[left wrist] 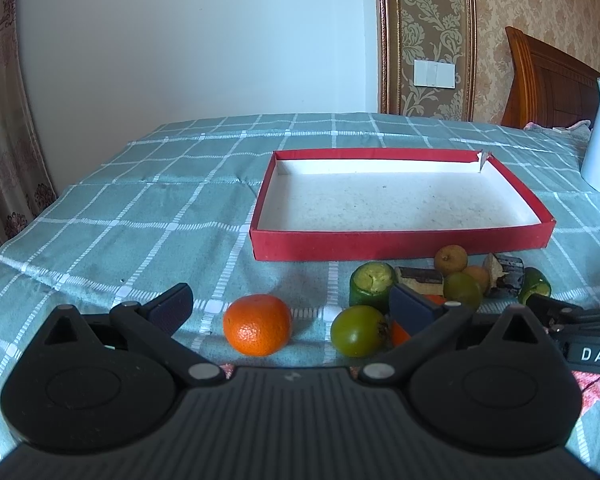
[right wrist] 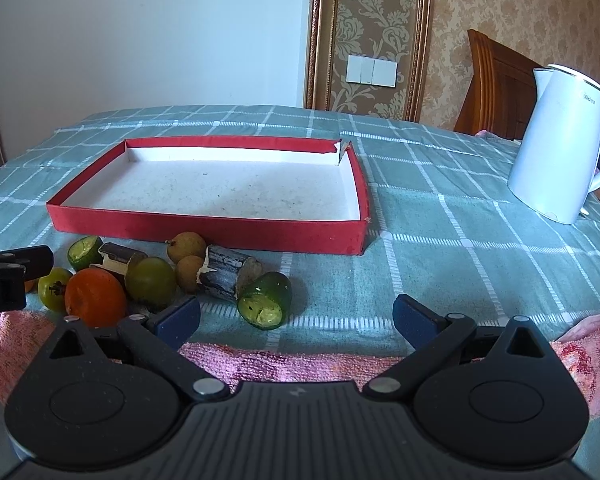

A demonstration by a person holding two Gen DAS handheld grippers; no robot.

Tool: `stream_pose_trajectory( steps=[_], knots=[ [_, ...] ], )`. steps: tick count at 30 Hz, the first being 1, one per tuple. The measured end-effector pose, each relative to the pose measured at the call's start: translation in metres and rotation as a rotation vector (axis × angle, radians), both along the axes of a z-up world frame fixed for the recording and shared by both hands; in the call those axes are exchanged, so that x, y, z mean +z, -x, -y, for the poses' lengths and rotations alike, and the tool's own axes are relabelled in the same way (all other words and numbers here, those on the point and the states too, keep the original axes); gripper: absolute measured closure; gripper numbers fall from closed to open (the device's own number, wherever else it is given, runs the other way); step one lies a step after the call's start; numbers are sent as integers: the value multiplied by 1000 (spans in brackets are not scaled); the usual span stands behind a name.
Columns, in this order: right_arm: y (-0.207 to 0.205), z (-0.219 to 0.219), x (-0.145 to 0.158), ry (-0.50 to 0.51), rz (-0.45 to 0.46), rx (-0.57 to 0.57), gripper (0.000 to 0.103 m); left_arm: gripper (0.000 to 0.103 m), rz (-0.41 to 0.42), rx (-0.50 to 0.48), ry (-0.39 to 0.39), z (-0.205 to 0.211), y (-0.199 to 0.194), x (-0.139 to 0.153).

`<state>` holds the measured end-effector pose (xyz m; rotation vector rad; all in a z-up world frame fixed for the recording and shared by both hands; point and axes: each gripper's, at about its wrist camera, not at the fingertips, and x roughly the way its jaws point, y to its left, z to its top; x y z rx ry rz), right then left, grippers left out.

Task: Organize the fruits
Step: 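Approach the mandarin with the left tool while the right tool approaches the cucumber piece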

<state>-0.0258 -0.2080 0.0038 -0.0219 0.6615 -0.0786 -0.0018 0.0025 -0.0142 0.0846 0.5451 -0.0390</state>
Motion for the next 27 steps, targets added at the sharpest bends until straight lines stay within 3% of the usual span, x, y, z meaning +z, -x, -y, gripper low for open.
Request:
stream_pose_trajectory(
  steps=[9, 17, 27],
  knots=[
    [10, 25, -1, -4, 38, -21, 0, 0, 14, -24, 24, -18, 14, -7],
    [18, 59, -11, -101, 29, -25, 0, 0, 15, -58, 48, -30, 23, -15],
    [9, 34, -8, -76, 55, 81, 0, 0, 8, -64, 40, -41, 25, -27]
  ],
)
